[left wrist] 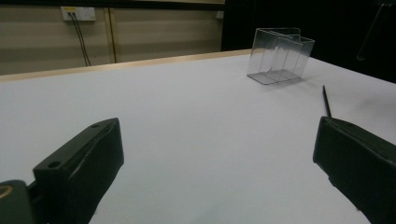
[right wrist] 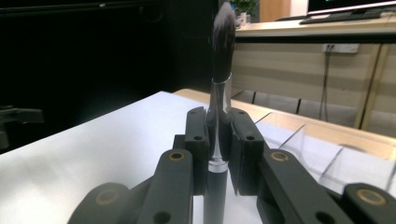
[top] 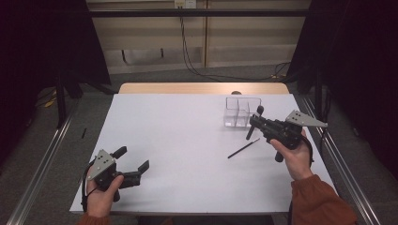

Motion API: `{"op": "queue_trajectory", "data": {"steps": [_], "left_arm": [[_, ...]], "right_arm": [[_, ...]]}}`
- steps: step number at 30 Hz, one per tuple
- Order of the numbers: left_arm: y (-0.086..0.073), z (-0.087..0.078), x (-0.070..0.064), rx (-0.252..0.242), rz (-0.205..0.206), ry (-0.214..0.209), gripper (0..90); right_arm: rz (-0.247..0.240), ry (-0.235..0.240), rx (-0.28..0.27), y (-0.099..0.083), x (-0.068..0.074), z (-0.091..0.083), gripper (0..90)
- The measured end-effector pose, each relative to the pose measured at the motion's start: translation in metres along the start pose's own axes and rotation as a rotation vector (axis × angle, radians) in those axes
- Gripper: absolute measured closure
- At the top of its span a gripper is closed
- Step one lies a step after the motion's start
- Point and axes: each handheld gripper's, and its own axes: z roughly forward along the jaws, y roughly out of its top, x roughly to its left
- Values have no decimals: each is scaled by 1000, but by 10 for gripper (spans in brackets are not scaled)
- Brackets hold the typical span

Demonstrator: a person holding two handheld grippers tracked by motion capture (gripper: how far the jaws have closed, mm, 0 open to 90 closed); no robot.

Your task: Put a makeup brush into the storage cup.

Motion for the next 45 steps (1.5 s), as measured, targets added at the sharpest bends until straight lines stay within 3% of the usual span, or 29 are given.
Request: {"op": "queue_trajectory", "data": {"steps": [9, 19, 28, 37, 45], "left_arm": [[3, -5, 0, -16, -23, 5, 20], [2, -4, 0, 1, 5, 4, 20], [1, -5, 3, -5, -4, -7, 19], [1, -5, 2, -7, 15, -4, 19], [1, -5, 1, -4, 10, -5, 20]], "right_arm": [[1, -42, -11, 11, -17, 9, 797], [-15, -87, -14, 33, -31, 14, 796], [-8, -125, -27, 41, -48, 24, 796], [-12, -154, -41, 47, -60, 33, 796], [-7, -180, -20, 45, -68, 45, 796]]}}
